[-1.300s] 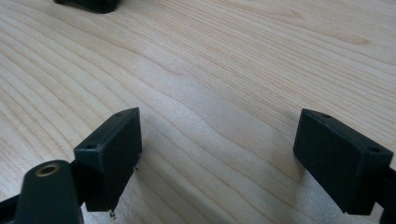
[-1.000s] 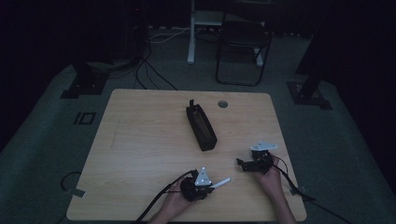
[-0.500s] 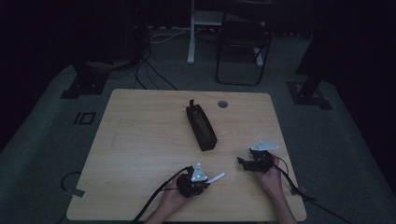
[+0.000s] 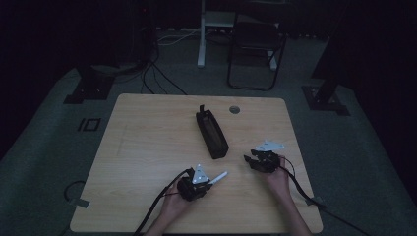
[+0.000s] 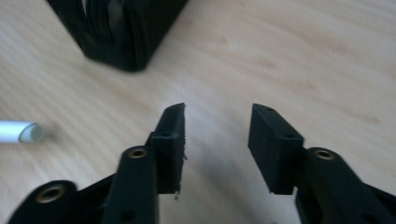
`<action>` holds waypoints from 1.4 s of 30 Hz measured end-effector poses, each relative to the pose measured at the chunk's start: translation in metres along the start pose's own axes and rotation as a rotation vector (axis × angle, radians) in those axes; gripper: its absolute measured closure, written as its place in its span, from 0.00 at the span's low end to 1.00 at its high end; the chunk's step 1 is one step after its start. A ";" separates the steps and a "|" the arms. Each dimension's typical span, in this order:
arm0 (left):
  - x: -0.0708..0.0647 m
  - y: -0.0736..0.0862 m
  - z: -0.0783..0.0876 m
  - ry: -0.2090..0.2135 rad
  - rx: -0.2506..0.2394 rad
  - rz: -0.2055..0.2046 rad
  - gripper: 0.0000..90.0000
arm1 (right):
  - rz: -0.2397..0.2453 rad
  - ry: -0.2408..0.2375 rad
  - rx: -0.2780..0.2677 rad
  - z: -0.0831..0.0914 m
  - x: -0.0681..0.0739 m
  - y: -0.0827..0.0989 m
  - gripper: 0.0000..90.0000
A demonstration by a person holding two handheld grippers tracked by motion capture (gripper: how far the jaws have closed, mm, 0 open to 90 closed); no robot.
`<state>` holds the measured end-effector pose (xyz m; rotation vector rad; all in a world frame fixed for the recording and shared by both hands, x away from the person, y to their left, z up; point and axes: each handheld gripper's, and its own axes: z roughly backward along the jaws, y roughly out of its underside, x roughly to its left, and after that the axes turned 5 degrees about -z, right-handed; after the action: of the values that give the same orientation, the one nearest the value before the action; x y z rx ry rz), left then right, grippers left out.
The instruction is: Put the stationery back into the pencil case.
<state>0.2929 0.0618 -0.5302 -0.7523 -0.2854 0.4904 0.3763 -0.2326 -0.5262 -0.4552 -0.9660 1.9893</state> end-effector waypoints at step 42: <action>0.054 0.002 0.060 -0.220 -0.134 0.163 0.88 | 0.188 -0.234 -0.011 -0.050 0.102 -0.042 0.81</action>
<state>0.3129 0.1259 -0.4852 -0.8571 -0.4675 0.7160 0.3723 -0.1114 -0.5212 -0.3337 -1.1126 2.2450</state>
